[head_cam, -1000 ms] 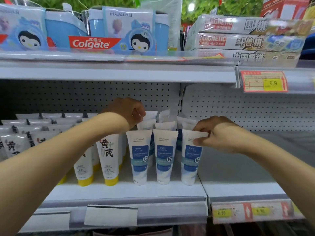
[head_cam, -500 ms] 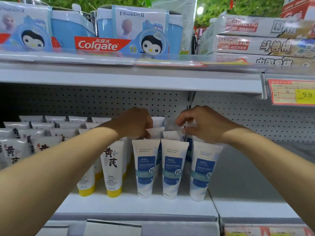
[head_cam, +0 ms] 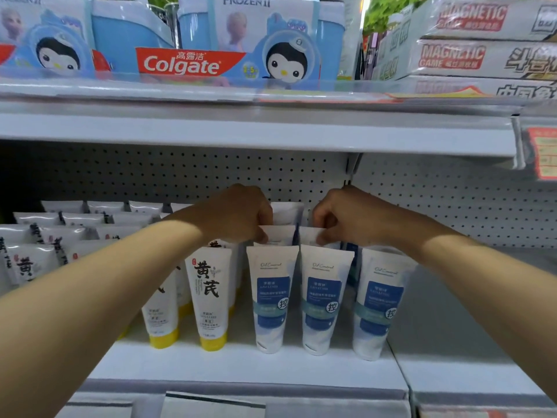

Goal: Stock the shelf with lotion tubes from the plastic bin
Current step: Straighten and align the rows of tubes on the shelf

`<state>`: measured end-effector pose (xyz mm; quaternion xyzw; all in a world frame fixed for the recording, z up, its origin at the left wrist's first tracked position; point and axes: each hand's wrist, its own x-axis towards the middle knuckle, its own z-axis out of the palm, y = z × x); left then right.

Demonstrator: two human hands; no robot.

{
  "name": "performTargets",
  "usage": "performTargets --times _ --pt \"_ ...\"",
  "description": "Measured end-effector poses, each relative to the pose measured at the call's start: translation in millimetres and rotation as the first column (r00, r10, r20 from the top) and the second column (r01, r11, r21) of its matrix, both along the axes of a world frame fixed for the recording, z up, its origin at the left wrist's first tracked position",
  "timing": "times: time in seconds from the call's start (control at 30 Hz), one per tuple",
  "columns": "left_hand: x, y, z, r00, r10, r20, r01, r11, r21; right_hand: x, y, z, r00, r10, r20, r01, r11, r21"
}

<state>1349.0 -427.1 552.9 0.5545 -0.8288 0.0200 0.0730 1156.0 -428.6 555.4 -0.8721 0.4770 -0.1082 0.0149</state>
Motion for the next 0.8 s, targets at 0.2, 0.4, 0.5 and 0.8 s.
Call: performTargets --times 0.2,0.4,0.5,0.8 --pt "-1.9 -2.0 7.8 0.987 -0.003 -0.159 0.001 1.0 -0.01 -9.9 5.6 4.6 0.997 -0.02 0.076 0.023 0.999 -0.029" --pt "-14.1 -1.2 16.4 0.949 -0.028 -0.313 0.007 0.998 -0.069 -50.9 16.3 22.4 0.981 -0.148 0.125 0.162 0.98 -0.115" --pt "-19.0 -2.1 16.7 0.948 -0.032 -0.318 0.017 0.999 -0.051 -59.4 21.3 17.6 0.983 -0.171 0.061 0.174 0.984 -0.033" --pt "-30.5 -3.1 17.2 0.959 -0.04 -0.281 0.037 0.999 -0.016 -59.5 17.8 0.8 0.986 -0.166 0.012 0.167 0.985 -0.035"
